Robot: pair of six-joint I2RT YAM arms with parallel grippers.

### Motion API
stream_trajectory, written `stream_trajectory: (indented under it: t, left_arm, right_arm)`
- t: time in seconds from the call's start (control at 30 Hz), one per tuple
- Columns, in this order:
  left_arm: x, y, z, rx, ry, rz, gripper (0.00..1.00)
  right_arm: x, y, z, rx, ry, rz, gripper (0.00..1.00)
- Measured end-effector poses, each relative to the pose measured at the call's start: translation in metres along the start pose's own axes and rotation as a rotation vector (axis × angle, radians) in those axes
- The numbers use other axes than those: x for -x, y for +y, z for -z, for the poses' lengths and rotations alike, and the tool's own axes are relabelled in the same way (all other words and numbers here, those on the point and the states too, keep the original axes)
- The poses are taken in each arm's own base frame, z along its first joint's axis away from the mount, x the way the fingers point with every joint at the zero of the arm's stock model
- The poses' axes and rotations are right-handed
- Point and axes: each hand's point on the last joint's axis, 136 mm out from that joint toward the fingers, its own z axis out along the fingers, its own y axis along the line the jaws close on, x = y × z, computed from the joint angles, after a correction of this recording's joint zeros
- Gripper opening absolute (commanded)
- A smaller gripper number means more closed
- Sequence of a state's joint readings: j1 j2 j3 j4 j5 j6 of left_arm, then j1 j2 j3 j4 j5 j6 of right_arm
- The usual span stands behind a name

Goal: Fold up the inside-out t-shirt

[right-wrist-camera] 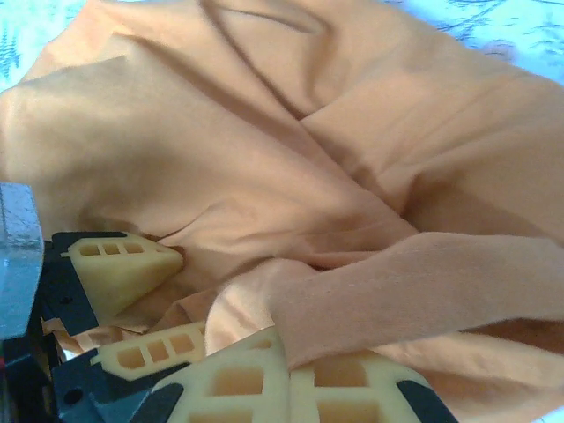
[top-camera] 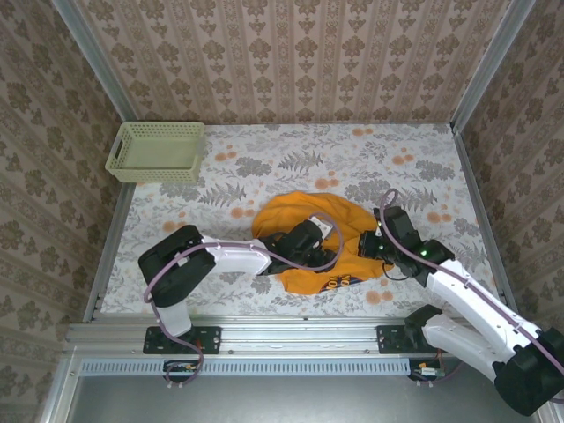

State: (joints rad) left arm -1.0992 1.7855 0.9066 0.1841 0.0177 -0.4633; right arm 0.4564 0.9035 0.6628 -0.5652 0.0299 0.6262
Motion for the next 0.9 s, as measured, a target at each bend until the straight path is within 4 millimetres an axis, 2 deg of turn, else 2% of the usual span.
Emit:
stream_trajectory:
  t: [0.33, 0.43, 0.6, 0.73, 0.8, 0.9]
  left_arm:
    - [-0.003, 0.006, -0.004, 0.046, 0.011, -0.005, 0.45]
    - [-0.004, 0.007, -0.004, 0.050, 0.013, -0.008, 0.37]
    - [-0.001, 0.005, -0.004, 0.046, 0.007, -0.017, 0.26]
    - [0.001, 0.000, -0.003, 0.035, -0.005, -0.022, 0.29]
    - [0.004, -0.003, 0.003, 0.031, -0.017, -0.028, 0.38]
    - [0.013, -0.005, 0.023, 0.026, -0.051, -0.035, 0.55]
  right_arm:
    - [0.012, -0.031, 0.034, -0.255, 0.040, -0.004, 0.00]
    - [0.016, -0.030, 0.043, -0.266, 0.024, 0.010, 0.00]
    - [0.030, -0.015, 0.062, -0.205, -0.040, 0.038, 0.00]
    - [0.037, -0.014, 0.069, -0.202, -0.074, 0.048, 0.00]
    - [0.039, -0.023, 0.069, -0.253, -0.081, 0.052, 0.00]
    - [0.042, -0.039, 0.069, -0.342, -0.093, 0.045, 0.00]
